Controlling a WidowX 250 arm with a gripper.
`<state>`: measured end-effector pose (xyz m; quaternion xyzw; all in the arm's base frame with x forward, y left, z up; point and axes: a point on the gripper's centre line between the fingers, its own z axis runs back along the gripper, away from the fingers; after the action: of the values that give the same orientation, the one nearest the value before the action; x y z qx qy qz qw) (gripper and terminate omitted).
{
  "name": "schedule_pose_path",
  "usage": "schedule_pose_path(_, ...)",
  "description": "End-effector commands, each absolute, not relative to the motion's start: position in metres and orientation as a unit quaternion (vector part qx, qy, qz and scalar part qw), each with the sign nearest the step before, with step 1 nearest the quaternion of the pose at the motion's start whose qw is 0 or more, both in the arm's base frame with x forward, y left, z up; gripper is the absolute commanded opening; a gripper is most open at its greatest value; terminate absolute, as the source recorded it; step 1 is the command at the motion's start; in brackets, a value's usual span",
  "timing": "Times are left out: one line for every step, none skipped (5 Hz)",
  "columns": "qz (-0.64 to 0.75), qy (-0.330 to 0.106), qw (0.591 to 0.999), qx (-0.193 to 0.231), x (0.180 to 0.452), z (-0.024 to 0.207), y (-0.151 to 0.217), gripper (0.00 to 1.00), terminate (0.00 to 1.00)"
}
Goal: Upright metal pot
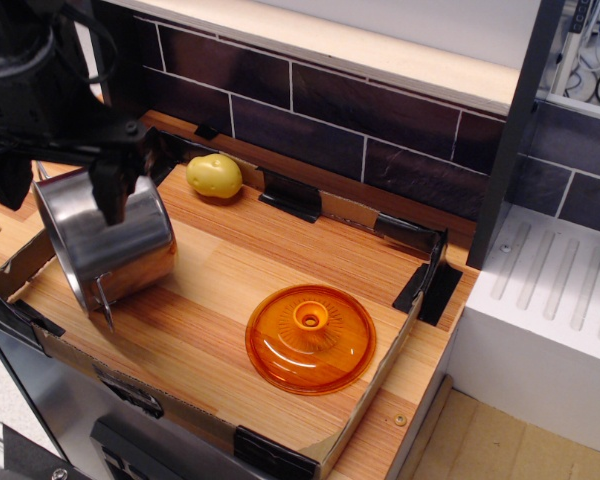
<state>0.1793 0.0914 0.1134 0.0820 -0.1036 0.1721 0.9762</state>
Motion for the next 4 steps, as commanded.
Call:
schedule_pose_path(0.104, -0.111, 0.986, 0.071, 0.186, 0.105, 0.107, 1.0, 0.0)
schedule_pose_path(0.113, -0.104, 0.987, 0.047, 0.186, 0.097, 0.106, 1.0, 0.0)
schedule_pose_path(0.135, -0.103, 0.985, 0.019, 0.189, 0.091, 0.107, 1.0, 0.0)
schedule_pose_path(0.151, -0.103, 0.983, 0.01, 0.19, 0.084, 0.105, 1.0, 0.0)
